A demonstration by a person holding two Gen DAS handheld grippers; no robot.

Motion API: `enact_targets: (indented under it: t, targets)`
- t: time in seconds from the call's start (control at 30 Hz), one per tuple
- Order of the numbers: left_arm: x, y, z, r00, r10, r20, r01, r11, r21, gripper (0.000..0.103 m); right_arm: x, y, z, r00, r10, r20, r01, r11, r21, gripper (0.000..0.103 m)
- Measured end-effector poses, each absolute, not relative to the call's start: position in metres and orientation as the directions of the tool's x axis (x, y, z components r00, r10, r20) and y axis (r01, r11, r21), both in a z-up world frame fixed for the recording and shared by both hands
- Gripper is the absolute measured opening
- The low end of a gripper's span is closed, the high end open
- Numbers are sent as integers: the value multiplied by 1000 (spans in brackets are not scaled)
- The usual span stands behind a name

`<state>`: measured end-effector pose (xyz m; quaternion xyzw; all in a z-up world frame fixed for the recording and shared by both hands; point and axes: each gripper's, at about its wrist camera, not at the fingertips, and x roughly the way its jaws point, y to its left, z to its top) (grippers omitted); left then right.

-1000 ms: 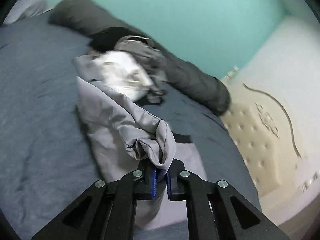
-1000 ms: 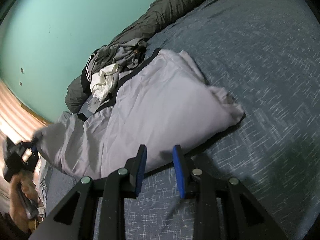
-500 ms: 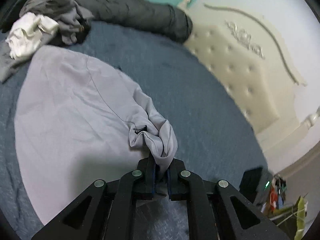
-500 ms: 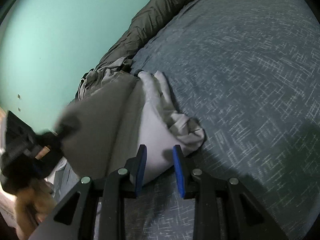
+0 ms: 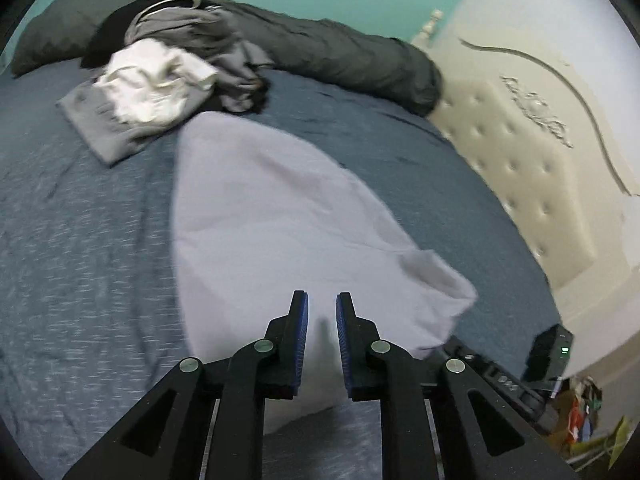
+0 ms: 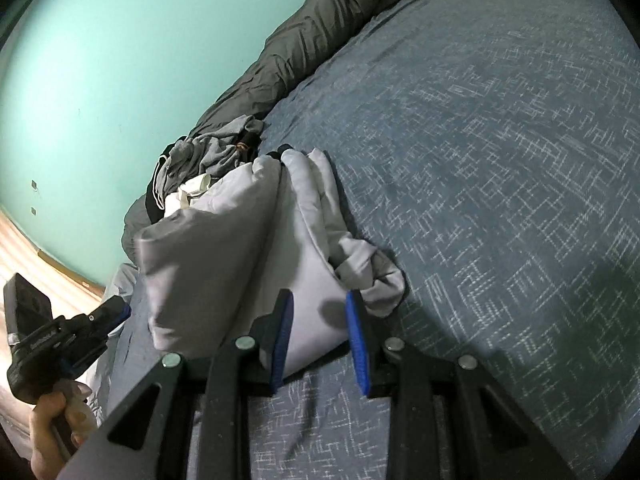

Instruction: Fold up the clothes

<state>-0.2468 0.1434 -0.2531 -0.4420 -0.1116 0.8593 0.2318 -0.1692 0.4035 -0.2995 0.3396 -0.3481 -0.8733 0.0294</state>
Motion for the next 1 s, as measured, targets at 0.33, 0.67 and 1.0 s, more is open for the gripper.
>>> enact_targets:
  t: [0.33,0.67,1.0]
  targets:
    - [-246,140,-294,-441,426,-790,-286,-901,-326,16,-173,390,-282,-793,-267,-547,-129,-804,580,26]
    - [-234,160,-316,-398,414,-818,-339,-895,-289,16,-188,354,-260,-791,-350,-501,12,-828,560,69]
    - [-229,166,-321,-386,402,-830,-366,-893,-262,19,-220,368,-301,-754,-329,-568,-90,-805,586,53]
